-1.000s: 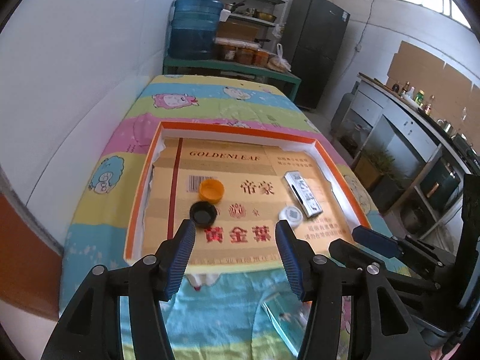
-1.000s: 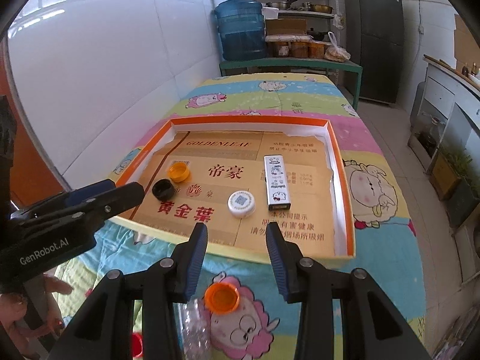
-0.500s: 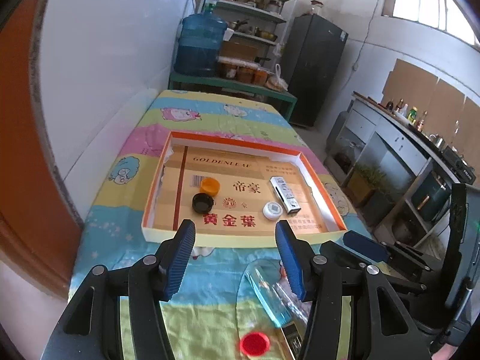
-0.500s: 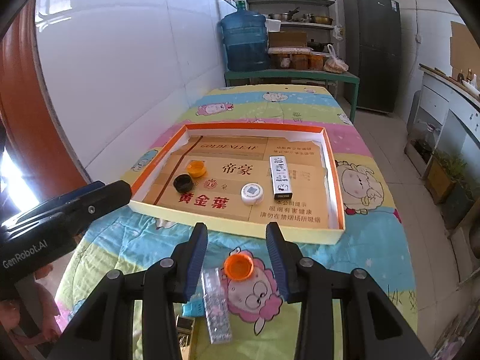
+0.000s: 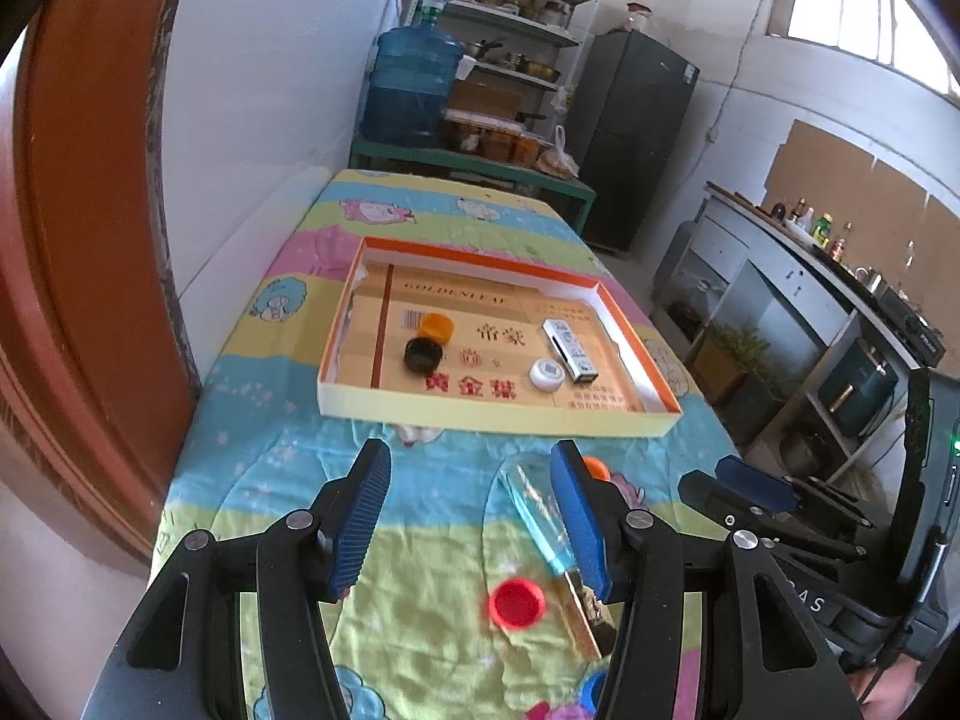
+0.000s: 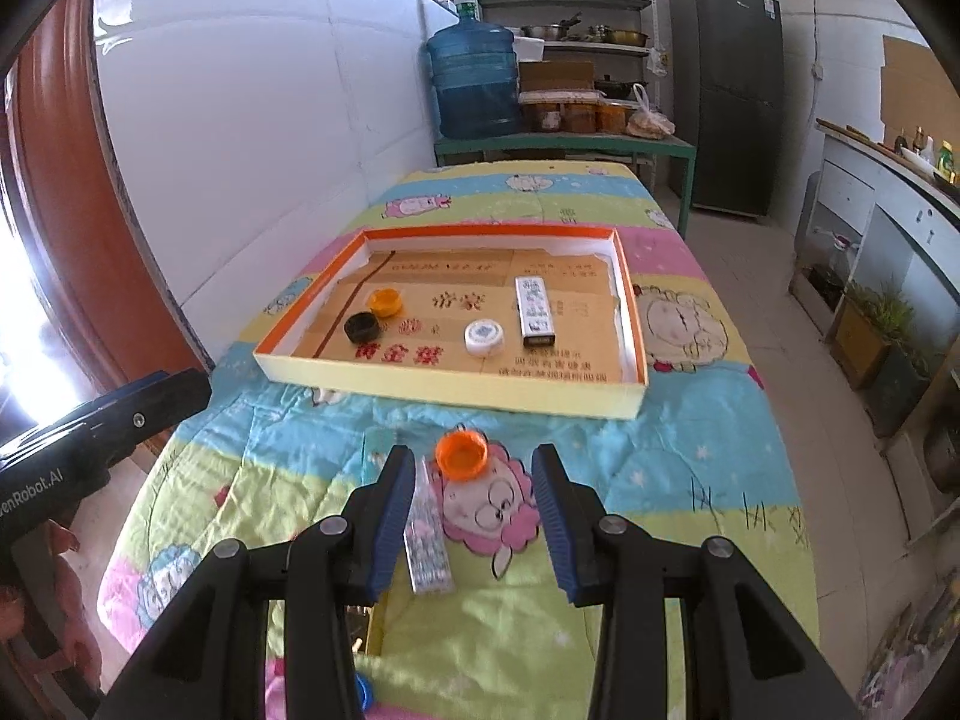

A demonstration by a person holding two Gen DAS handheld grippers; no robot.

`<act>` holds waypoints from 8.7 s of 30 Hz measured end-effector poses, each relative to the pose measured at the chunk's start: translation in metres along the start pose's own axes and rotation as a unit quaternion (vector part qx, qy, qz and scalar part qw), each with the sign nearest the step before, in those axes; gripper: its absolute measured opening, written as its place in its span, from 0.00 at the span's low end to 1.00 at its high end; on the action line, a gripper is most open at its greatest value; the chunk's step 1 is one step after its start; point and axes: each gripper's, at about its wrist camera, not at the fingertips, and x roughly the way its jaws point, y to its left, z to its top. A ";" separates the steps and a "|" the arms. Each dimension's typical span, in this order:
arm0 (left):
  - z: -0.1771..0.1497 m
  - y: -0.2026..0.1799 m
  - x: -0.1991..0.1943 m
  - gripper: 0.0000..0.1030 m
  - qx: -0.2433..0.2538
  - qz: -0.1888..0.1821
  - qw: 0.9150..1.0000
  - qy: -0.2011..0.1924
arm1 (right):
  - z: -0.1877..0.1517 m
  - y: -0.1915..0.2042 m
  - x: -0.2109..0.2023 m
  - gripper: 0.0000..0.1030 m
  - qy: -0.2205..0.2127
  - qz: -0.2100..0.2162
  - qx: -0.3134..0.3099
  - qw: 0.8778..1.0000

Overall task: Organize rigid objects
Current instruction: 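Grasp the gold YSL box with the right tool while the left tool grasps the red cap, then carry the red cap and gold box over the box lid, then lower the red cap and gold box into the lid and open both tools, then move both tools back toward the tubes on the quilt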

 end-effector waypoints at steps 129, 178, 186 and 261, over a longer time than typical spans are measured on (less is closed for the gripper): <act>0.067 -0.028 0.219 0.30 0.063 0.010 0.994 0.091 | 0.078 -0.071 0.156 0.18 0.042 -0.054 0.033 0.997; 0.078 -0.032 0.186 0.43 0.053 -0.024 0.998 0.038 | 0.076 -0.058 0.120 0.25 0.012 -0.041 0.033 0.999; 0.079 -0.037 0.160 0.43 0.054 -0.033 0.998 0.021 | 0.073 -0.047 0.100 0.25 0.005 -0.042 0.023 0.999; -0.031 0.007 0.038 0.49 0.003 -0.014 0.998 0.056 | -0.039 0.026 0.051 0.25 0.092 0.014 -0.056 0.994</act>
